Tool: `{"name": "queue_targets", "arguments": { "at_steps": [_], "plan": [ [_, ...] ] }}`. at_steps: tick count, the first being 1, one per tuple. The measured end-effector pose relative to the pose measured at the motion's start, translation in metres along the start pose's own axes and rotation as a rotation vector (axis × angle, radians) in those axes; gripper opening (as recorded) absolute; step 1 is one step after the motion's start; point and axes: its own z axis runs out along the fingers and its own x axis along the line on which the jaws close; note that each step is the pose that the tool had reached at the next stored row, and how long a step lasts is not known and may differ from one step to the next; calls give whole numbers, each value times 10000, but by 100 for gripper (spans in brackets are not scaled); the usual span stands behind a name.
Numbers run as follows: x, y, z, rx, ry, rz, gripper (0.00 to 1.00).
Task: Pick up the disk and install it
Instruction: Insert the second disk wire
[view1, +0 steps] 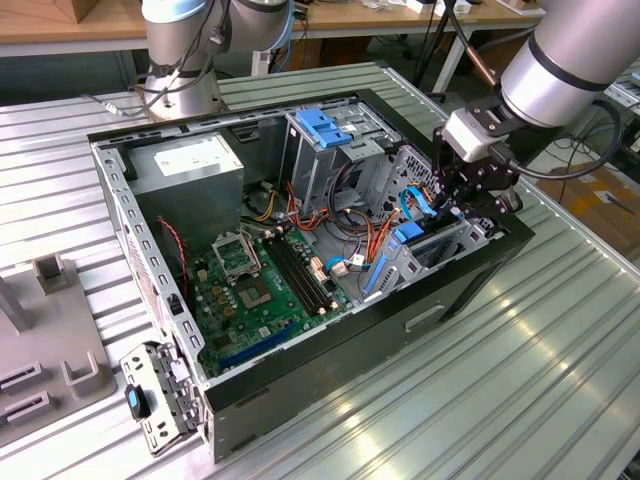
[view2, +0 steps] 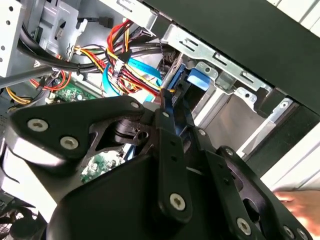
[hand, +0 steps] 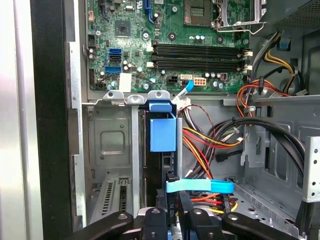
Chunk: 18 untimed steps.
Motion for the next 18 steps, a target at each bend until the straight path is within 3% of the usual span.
{"name": "queue_targets", "arguments": {
  "at_steps": [7,11,14,18],
  "plan": [
    [-18,-7,-112,0,-1,0,24],
    [-39,-16,-251,0,-1,0,24],
    [-43,-10,-263,2,29,-2,24],
    [-59,59,-264,5,34,-10,24]
  ]
}}
